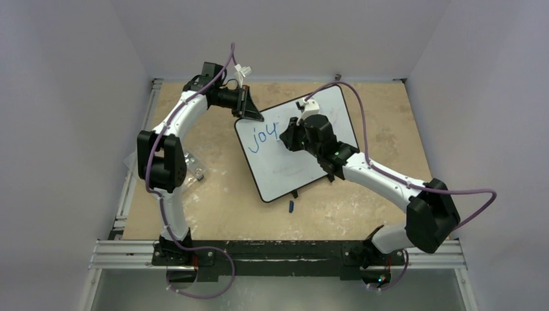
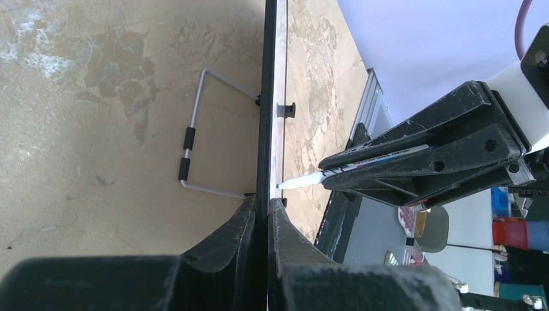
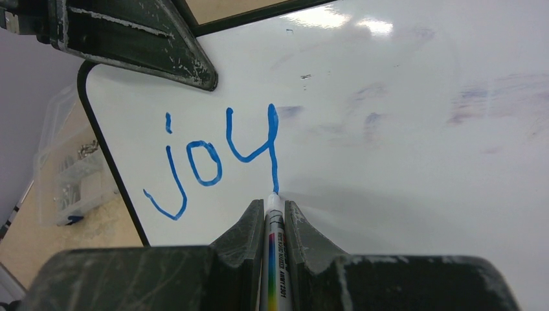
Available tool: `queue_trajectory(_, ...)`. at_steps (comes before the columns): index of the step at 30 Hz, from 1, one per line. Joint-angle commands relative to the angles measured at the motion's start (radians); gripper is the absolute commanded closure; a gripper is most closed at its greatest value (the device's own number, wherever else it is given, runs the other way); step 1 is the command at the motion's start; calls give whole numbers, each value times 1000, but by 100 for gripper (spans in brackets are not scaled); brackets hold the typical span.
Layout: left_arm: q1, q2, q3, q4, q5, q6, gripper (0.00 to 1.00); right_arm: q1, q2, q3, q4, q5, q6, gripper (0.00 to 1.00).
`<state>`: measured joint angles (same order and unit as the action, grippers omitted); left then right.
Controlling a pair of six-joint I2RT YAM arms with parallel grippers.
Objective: Write a sentence on the whiteboard
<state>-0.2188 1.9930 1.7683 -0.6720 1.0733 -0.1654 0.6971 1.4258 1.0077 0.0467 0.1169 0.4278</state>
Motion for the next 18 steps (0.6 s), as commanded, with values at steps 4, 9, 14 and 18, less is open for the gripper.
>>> queue_trajectory(4,-21,-92,9,31,58,14,100,-2,4,-46,-14,-63,-1,100)
queue_trajectory(9,-21,-92,8,30,57,14,100,-2,14,-36,-2,-96,-3,100)
queue_trajectory(14,-21,-93,8,30,58,15,100,0,30,-12,8,-115,-2,100)
queue_trajectory(18,-21,-94,9,30,60,15,100,2,43,18,11,-140,-5,100)
